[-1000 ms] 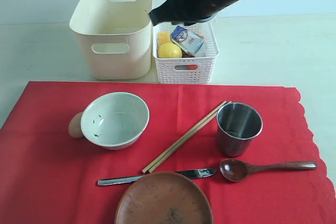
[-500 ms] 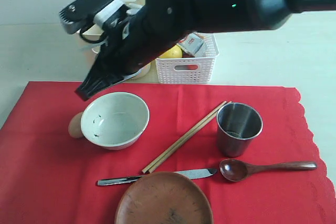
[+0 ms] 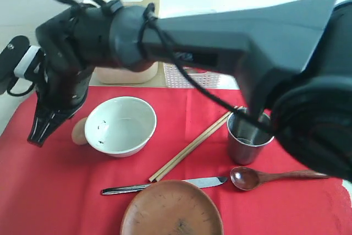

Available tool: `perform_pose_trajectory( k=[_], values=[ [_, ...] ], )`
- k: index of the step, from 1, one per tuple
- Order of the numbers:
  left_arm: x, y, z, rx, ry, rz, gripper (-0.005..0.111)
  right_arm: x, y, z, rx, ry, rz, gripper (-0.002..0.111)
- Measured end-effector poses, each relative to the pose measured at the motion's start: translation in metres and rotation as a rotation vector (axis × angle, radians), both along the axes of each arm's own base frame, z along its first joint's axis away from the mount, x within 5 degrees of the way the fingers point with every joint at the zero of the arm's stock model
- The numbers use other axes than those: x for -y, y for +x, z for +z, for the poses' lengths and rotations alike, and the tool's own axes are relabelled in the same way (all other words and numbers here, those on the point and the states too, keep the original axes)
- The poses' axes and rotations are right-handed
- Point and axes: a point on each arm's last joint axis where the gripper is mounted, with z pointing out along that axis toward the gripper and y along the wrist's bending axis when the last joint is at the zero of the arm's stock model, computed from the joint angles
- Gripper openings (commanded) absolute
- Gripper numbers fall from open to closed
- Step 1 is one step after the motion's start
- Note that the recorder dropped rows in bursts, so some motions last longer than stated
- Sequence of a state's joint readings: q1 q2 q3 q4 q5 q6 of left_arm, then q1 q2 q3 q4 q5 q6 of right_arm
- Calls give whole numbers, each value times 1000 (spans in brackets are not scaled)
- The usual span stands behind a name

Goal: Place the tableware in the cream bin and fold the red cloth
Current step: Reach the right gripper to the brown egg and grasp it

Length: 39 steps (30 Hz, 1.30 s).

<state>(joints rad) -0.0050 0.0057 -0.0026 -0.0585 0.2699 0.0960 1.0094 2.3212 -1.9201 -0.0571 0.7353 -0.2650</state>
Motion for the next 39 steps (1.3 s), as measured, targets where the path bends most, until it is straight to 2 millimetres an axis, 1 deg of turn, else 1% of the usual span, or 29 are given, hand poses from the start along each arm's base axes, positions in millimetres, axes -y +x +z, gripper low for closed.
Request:
perform_pose_trajectory(
  k=[2, 4, 7, 9, 12, 18, 20, 22, 24, 25, 27, 31, 34, 35, 39],
  values=[
    [0, 0, 0, 0, 0, 0, 0, -8, -3, -7, 64, -49, -8, 41],
    [0, 0, 0, 0, 0, 0, 0, -13, -8, -11, 111, -89, -11, 51],
    [0, 0, 0, 0, 0, 0, 0, -16, -11, -14, 139, -132, -24, 60],
    [0, 0, 0, 0, 0, 0, 0, -16, -11, -16, 135, -150, -33, 62],
    [0, 0, 0, 0, 0, 0, 0, -14, -11, -24, 127, -192, -32, 62],
    [0, 0, 0, 0, 0, 0, 0, -14, -11, -48, 103, -260, 8, 62],
    [0, 0, 0, 0, 0, 0, 0, -14, -11, -53, 98, -272, 10, 62],
    [0, 0, 0, 0, 0, 0, 0, -14, -11, -53, 99, -272, 12, 62],
    [0, 0, 0, 0, 0, 0, 0, -14, -11, -53, 99, -273, 13, 58],
    [0, 0, 0, 0, 0, 0, 0, -14, -11, -53, 99, -273, 13, 54],
    [0, 0, 0, 0, 0, 0, 0, -14, -11, -53, 100, -274, 15, 44],
    [0, 0, 0, 0, 0, 0, 0, -14, -11, -53, 100, -274, 16, 18],
    [0, 0, 0, 0, 0, 0, 0, -14, -11, -53, 100, -275, 17, 3],
    [0, 0, 0, 0, 0, 0, 0, -14, -11, -53, 100, -275, 17, 0],
    [0, 0, 0, 0, 0, 0, 0, -14, -12, -50, 98, -273, 14, 0]
  ],
)
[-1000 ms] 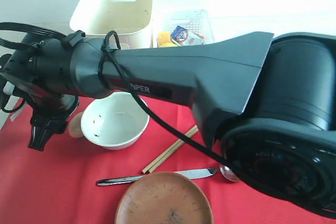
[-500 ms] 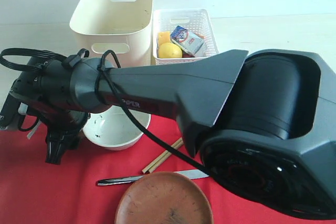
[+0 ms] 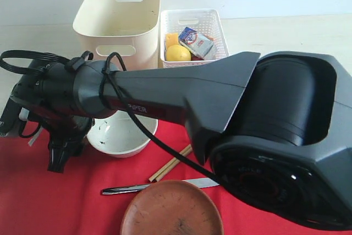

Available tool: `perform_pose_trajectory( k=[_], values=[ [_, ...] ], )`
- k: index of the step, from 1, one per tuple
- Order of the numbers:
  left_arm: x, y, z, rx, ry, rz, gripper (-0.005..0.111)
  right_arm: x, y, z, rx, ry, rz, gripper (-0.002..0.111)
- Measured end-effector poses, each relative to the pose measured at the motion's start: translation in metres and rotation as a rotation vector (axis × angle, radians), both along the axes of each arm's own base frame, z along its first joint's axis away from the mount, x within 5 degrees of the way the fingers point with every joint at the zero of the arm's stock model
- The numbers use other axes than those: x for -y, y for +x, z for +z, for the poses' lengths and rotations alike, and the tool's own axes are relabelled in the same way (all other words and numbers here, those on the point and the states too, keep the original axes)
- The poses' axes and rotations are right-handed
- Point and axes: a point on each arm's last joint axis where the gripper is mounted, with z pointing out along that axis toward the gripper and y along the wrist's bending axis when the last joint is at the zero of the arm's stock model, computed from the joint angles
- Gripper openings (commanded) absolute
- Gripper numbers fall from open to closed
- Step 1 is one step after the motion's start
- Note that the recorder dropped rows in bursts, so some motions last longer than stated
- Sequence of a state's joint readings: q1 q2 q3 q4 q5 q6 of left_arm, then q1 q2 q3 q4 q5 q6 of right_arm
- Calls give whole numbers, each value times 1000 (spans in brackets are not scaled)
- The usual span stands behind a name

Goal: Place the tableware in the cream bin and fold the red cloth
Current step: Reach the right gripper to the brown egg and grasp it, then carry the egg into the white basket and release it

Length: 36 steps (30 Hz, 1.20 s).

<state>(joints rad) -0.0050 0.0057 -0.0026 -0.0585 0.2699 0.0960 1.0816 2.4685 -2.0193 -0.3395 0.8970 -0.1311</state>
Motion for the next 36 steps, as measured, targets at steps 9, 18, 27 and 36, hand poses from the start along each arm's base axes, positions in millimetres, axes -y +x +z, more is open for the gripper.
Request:
perform_pose_trajectory(
  k=[9, 18, 27, 36],
  values=[
    [0, 0, 0, 0, 0, 0, 0, 2, -3, 75, 46, 180, -42, 0],
    [0, 0, 0, 0, 0, 0, 0, 22, -10, 167, 136, 350, -86, 0],
    [0, 0, 0, 0, 0, 0, 0, 79, 12, 223, 172, 337, -229, 0],
    [0, 0, 0, 0, 0, 0, 0, 135, 49, 212, 156, 251, -378, 0]
  ],
)
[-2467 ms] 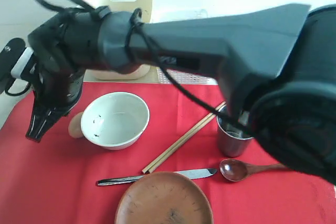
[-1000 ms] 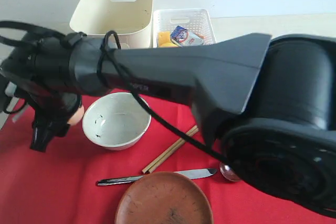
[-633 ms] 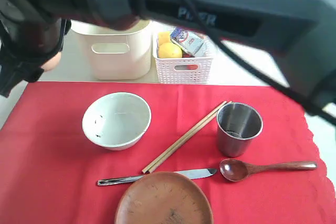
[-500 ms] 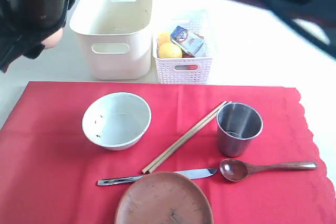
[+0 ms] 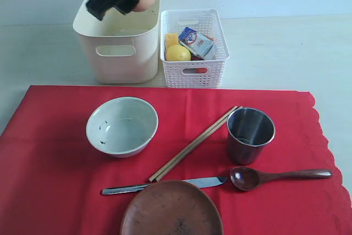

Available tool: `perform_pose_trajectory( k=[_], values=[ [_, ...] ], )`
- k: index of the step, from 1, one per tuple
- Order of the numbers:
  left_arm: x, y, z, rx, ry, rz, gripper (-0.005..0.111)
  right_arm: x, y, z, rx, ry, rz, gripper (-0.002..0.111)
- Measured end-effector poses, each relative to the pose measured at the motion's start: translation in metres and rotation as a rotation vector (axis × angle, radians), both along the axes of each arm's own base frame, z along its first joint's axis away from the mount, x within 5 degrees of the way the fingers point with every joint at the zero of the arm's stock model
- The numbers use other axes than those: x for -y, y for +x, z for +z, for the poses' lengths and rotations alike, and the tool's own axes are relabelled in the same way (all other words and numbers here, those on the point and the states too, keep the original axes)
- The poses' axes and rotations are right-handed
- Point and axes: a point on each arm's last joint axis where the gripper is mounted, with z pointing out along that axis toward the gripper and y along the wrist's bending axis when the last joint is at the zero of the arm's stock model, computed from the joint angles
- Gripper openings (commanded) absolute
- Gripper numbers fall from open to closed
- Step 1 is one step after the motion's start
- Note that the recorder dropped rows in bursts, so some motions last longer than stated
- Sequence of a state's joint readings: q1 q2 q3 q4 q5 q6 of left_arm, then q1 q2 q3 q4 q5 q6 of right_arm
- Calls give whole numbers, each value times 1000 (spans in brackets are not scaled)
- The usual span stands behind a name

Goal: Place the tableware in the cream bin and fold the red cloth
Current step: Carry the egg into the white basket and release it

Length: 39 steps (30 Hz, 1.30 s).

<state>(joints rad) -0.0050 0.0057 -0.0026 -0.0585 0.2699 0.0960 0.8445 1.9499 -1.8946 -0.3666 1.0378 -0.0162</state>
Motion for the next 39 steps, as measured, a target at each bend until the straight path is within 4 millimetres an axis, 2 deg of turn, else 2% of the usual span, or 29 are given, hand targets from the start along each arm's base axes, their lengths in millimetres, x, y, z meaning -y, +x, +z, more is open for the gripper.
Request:
perform_pose_trajectory(
  k=[9, 14, 18, 28, 39],
  values=[
    [0, 0, 0, 0, 0, 0, 0, 57, 43, -63, -19, 36, -115, 0],
    [0, 0, 0, 0, 0, 0, 0, 91, 64, -85, 2, 120, -207, 0],
    [0, 0, 0, 0, 0, 0, 0, 112, 74, -102, 17, 193, -267, 0],
    [0, 0, 0, 0, 0, 0, 0, 104, 88, -168, -36, 190, -250, 0],
    [0, 0, 0, 0, 0, 0, 0, 101, 92, -177, -23, 236, -250, 12]
  ],
)
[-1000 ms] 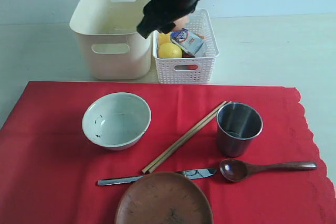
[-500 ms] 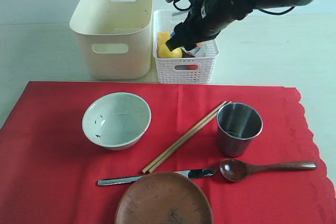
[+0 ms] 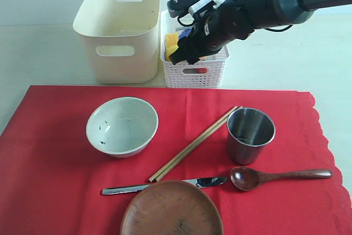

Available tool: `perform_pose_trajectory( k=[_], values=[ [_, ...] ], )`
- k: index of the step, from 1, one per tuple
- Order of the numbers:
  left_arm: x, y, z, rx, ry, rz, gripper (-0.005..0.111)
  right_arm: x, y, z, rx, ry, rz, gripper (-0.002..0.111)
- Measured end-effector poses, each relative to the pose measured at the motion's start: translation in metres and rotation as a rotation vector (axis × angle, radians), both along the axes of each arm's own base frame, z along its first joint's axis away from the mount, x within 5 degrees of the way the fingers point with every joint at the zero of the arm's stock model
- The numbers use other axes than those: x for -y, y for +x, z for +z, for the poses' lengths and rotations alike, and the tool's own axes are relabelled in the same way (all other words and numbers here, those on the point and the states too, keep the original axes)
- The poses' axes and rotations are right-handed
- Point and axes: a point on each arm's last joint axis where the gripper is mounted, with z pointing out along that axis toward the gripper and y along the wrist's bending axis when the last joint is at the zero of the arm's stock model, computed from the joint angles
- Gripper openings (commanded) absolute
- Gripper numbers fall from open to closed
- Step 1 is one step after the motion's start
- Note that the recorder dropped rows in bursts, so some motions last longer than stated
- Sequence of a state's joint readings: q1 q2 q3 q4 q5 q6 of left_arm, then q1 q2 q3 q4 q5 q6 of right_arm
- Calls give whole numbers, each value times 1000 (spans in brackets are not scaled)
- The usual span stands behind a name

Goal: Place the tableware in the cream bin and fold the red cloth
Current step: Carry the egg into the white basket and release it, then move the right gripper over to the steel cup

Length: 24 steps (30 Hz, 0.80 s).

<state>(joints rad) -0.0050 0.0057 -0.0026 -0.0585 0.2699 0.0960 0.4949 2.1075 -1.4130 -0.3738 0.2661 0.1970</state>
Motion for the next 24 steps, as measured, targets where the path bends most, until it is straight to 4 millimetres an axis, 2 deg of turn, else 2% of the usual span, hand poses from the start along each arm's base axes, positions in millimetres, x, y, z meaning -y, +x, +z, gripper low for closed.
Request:
perform_pose_trajectory(
  k=[5, 8, 13, 16, 19, 24],
  values=[
    [0, 0, 0, 0, 0, 0, 0, 0, 0, 0, 0, 0, 0, 16],
    [0, 0, 0, 0, 0, 0, 0, 0, 0, 0, -3, 9, -10, 24],
    [0, 0, 0, 0, 0, 0, 0, 0, 0, 0, -6, 15, -19, 48],
    [0, 0, 0, 0, 0, 0, 0, 0, 0, 0, -8, 19, -24, 67],
    [0, 0, 0, 0, 0, 0, 0, 0, 0, 0, -8, 38, -38, 79],
    [0, 0, 0, 0, 0, 0, 0, 0, 0, 3, -18, 61, -71, 76]
  ],
)
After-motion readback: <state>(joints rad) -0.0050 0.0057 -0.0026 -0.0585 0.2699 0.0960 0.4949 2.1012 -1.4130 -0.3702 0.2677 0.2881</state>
